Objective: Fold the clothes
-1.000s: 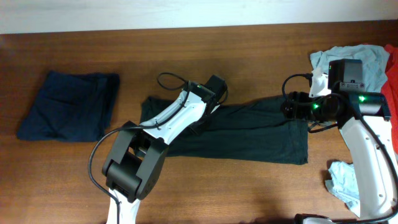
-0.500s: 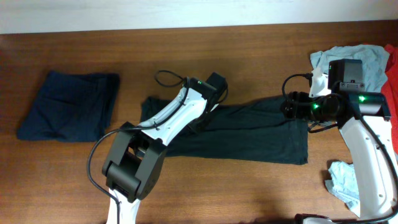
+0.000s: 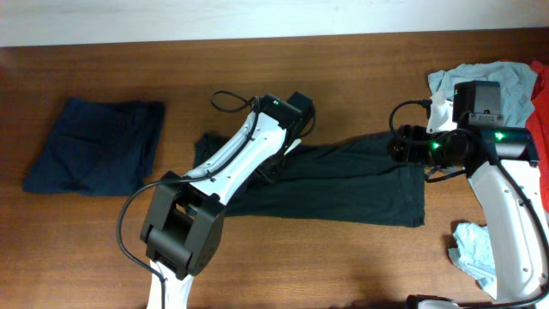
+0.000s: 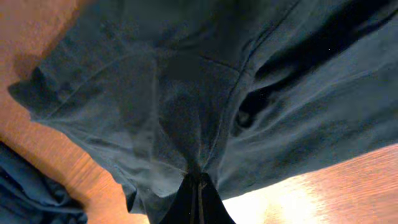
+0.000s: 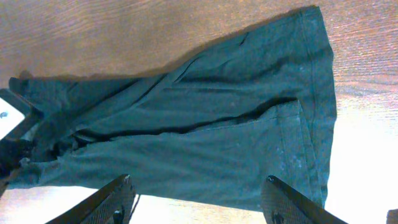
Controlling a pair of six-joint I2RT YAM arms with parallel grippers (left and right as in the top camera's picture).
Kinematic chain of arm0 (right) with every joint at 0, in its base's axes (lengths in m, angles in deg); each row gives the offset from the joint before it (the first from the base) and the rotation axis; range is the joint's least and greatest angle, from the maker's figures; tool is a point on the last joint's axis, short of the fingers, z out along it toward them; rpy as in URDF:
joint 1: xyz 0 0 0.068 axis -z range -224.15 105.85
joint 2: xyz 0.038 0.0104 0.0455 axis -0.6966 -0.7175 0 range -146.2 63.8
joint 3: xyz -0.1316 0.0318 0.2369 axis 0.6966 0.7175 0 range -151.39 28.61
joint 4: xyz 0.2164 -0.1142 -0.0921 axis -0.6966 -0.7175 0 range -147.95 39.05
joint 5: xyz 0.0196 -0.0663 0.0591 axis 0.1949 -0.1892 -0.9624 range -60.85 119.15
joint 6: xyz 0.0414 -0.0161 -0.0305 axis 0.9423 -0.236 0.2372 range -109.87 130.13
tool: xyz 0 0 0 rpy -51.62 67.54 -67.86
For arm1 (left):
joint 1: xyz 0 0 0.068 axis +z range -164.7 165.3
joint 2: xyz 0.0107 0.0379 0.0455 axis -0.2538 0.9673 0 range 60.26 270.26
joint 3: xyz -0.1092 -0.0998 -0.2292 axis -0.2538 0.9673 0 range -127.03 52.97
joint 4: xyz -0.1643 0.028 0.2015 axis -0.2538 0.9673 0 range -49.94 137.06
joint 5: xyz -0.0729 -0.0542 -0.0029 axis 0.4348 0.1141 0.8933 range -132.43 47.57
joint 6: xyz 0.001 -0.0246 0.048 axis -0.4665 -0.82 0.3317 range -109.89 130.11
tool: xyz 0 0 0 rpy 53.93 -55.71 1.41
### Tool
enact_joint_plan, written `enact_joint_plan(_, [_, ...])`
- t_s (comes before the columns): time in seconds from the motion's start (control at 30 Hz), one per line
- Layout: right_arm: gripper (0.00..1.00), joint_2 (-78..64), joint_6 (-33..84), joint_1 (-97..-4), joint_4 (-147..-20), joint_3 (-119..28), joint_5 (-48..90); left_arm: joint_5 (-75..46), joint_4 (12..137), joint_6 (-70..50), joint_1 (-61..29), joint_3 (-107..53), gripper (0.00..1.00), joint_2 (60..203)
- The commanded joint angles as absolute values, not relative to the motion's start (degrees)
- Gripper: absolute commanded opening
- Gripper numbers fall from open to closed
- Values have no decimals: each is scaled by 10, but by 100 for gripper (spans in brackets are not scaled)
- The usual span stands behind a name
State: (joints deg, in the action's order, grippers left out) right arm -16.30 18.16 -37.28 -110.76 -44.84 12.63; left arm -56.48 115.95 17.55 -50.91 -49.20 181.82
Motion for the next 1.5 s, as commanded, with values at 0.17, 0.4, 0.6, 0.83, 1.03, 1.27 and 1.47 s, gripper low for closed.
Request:
enact_joint_plan(0.17, [70,-166,179,-370,-1105,-452,133,-491,1159,190,-508,-521,9,1805])
enact_joint_plan(0.4, [70,-166,179,-370,-1108,-452,133,-478,1169,182,-506,-521,57,1805])
enact_joint_plan(0.6, [70,-166,179,-370,-1112,-452,133,-475,1228,81,-483,-521,56,1805])
enact_joint_plan(0.83, [70,-166,179,-370,-1112,-452,133,-439,1199,79,-477,-439,51,1805])
enact_joint_plan(1.03, [70,-166,178,-370,-1114,-452,133,-504,1049,103,-496,-324,48,1805])
enact_joint_plan(1.27, [70,-166,178,-370,-1114,-452,133,-541,999,103,-497,-302,46,1805])
enact_joint_plan(1.47, [70,-166,179,-370,-1114,-452,133,-575,1017,103,-497,-305,27,1802])
